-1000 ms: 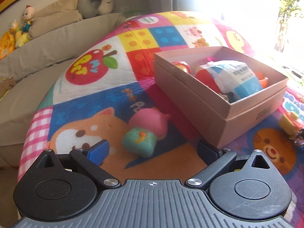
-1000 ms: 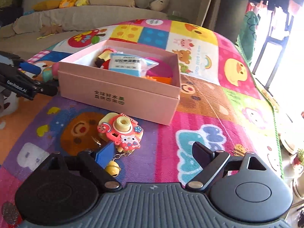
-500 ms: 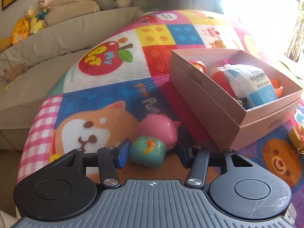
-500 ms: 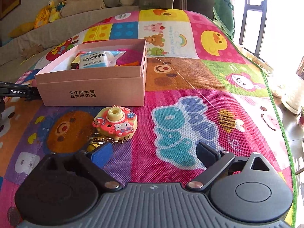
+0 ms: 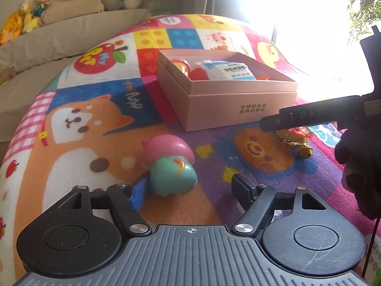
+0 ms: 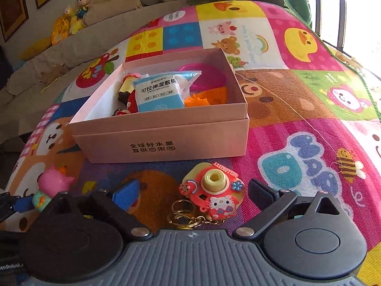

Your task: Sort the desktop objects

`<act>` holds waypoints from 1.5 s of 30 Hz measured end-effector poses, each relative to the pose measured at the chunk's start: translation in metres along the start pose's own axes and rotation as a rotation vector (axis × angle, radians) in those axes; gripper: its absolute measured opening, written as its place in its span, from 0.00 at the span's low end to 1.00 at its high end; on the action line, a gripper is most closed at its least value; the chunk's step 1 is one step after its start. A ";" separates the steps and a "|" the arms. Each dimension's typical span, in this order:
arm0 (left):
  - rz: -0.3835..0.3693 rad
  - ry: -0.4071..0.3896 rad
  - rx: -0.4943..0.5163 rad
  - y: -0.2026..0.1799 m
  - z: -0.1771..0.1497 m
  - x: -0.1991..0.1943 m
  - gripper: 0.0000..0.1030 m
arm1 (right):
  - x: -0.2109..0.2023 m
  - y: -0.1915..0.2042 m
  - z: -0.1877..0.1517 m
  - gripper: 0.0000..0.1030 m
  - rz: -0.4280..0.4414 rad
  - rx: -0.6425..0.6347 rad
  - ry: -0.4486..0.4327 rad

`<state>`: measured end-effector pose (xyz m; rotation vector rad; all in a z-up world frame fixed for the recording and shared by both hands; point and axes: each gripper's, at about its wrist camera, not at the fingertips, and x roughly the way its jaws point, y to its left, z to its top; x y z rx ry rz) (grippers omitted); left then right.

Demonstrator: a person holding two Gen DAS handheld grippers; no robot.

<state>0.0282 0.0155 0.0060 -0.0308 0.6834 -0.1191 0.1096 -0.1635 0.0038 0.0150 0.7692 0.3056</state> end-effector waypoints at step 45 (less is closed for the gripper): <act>-0.034 -0.017 -0.110 0.015 -0.002 -0.001 0.99 | -0.009 -0.013 -0.016 0.81 -0.099 -0.174 0.016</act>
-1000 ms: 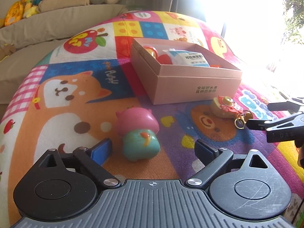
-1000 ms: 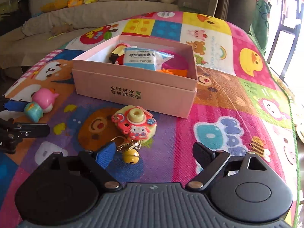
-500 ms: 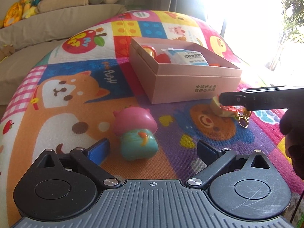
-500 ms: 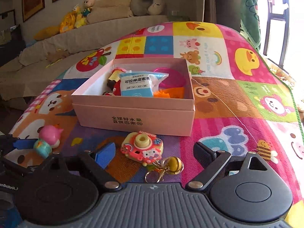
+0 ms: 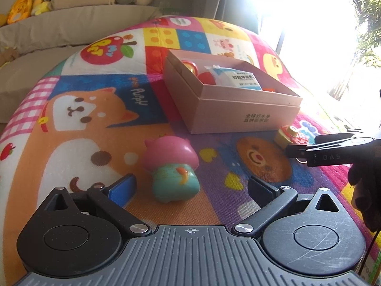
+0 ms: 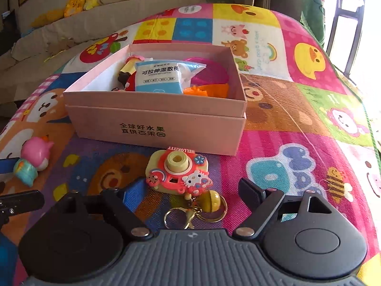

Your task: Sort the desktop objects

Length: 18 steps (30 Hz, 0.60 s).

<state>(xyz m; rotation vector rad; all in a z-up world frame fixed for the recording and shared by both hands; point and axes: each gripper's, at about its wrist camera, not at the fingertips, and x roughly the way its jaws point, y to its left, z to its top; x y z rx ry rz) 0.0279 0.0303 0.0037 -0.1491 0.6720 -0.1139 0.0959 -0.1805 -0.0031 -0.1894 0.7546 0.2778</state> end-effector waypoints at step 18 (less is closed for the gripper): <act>0.033 0.014 0.020 -0.004 0.002 0.004 1.00 | 0.014 -0.019 0.015 0.59 0.184 0.010 -0.020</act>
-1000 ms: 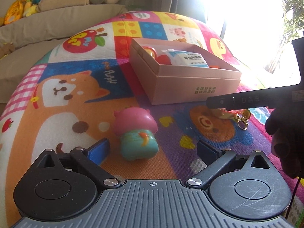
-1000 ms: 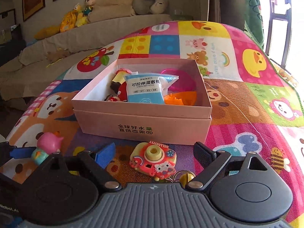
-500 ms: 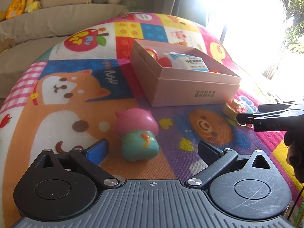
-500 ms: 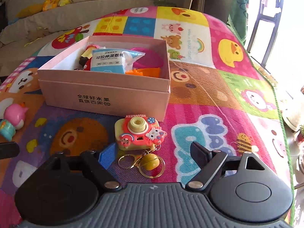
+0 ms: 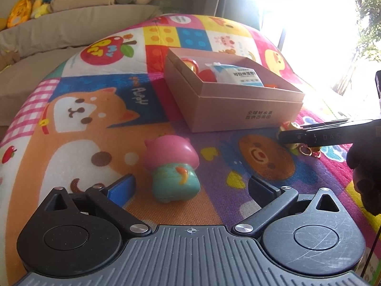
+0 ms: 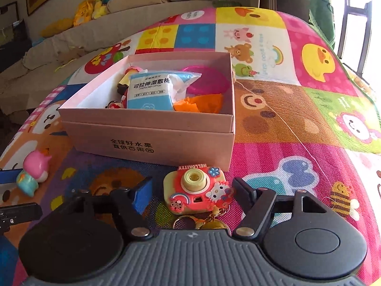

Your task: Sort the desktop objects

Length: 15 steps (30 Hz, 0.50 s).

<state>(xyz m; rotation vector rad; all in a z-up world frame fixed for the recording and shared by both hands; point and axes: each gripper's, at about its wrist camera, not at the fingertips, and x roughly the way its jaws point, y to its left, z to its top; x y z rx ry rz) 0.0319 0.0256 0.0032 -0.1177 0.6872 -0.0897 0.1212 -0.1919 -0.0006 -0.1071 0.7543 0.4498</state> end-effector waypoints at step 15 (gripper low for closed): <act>0.165 0.024 0.063 -0.012 0.021 0.019 0.60 | -0.066 0.012 -0.018 0.59 0.029 -0.036 -0.041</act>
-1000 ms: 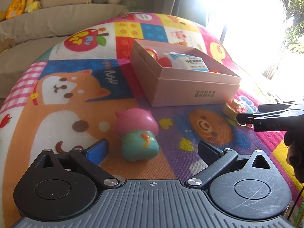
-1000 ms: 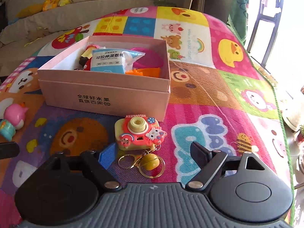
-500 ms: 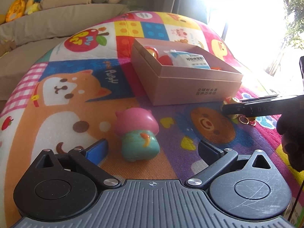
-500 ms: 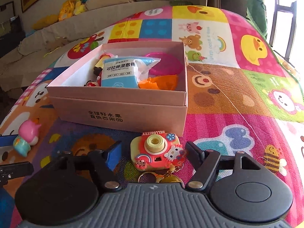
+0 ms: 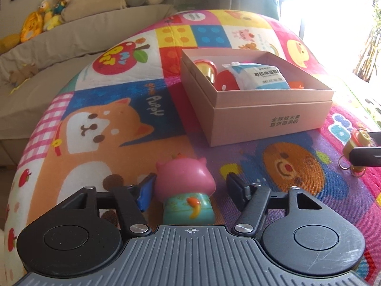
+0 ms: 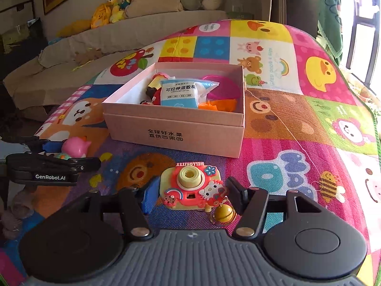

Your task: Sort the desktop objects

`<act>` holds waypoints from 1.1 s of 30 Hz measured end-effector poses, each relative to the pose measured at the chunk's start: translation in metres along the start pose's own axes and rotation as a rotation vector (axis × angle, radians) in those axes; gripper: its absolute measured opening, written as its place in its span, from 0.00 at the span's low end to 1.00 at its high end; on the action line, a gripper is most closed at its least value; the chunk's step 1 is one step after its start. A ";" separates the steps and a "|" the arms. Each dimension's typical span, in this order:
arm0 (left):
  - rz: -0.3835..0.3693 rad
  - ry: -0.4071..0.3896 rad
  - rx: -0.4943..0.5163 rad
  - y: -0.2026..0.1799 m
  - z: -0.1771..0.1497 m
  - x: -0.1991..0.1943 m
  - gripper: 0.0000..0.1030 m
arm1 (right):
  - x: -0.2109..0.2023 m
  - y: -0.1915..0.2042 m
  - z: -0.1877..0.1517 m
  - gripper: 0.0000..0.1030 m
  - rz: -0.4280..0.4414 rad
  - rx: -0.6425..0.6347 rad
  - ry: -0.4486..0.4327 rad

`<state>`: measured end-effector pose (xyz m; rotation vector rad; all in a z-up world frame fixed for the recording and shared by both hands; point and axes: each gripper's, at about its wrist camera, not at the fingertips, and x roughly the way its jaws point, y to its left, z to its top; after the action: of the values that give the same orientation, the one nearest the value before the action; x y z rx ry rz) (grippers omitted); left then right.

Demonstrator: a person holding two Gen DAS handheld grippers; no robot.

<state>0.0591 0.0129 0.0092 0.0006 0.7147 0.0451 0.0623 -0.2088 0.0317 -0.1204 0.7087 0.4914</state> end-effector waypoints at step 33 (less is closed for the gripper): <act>-0.090 -0.135 0.046 -0.008 0.038 -0.013 0.94 | 0.018 -0.024 0.120 0.87 -0.029 0.112 -0.259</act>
<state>0.0745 0.0048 0.0464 0.0156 0.5800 -0.0577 0.1572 -0.1906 0.1097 0.0378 0.4792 0.4290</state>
